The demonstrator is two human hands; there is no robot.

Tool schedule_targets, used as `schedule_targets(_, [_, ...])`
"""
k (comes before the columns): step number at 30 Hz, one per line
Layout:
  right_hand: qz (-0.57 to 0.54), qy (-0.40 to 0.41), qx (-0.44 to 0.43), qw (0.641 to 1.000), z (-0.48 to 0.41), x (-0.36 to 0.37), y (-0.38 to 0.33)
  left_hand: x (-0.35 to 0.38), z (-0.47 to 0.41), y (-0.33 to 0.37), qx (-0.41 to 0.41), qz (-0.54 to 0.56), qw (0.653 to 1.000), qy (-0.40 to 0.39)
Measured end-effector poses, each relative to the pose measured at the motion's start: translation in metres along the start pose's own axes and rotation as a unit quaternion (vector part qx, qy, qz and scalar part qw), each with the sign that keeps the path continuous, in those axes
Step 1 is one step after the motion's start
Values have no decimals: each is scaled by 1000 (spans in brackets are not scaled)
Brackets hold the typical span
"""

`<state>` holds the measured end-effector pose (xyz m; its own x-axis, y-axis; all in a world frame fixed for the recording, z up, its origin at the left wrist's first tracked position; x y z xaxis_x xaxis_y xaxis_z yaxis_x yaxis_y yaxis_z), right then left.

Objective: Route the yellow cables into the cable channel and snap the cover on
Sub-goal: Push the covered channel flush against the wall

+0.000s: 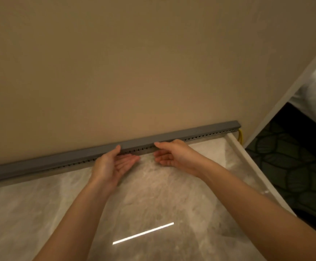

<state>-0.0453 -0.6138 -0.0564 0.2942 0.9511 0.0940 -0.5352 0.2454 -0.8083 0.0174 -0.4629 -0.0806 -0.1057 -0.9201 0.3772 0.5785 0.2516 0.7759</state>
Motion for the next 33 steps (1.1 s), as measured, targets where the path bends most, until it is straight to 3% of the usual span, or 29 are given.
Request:
schedule_targets(3, [41,-17,11,999,1,-5,2,-3,0,-2,30,-15,999,22])
schedule_targets(6, [117,18,-26,993,7,-33,-3,-4,1,-7,56,-21,997,53])
schedule_targets(9, [115,103,-124,980,20,-84,-19,0,5,-15,71,-8,994,82])
schedule_targets(12, [127,246,-226,934,44,-152,-36,26,8,-29,51,-1,996,75])
schedule_targets(16, [109,399,-236,880,64,-224,-26,84,13,-61,2,-27,999,26])
schedule_targets(21, [127,384,-133,905,40,-243,-1,130,12,-82,3,-42,998,36])
schedule_targets(25, [179,395,-121,893,37,-240,-2,134,8,-81,19,-47,996,69])
schedule_targets(33, [245,387,-144,877,41,-225,-9,131,5,-81,3,-25,999,46])
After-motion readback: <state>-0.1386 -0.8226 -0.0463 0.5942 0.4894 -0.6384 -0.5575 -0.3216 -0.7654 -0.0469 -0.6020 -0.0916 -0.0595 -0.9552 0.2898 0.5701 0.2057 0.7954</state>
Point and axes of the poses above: each hand's wrist, its own z-axis away from the middle knuckle, its own x-axis out of the palm, y = z × x, the point moved 10 cm from there along -z, towards the middle knuckle, and after that the axes turned 8 degrees about x, right-handed, at the moved point
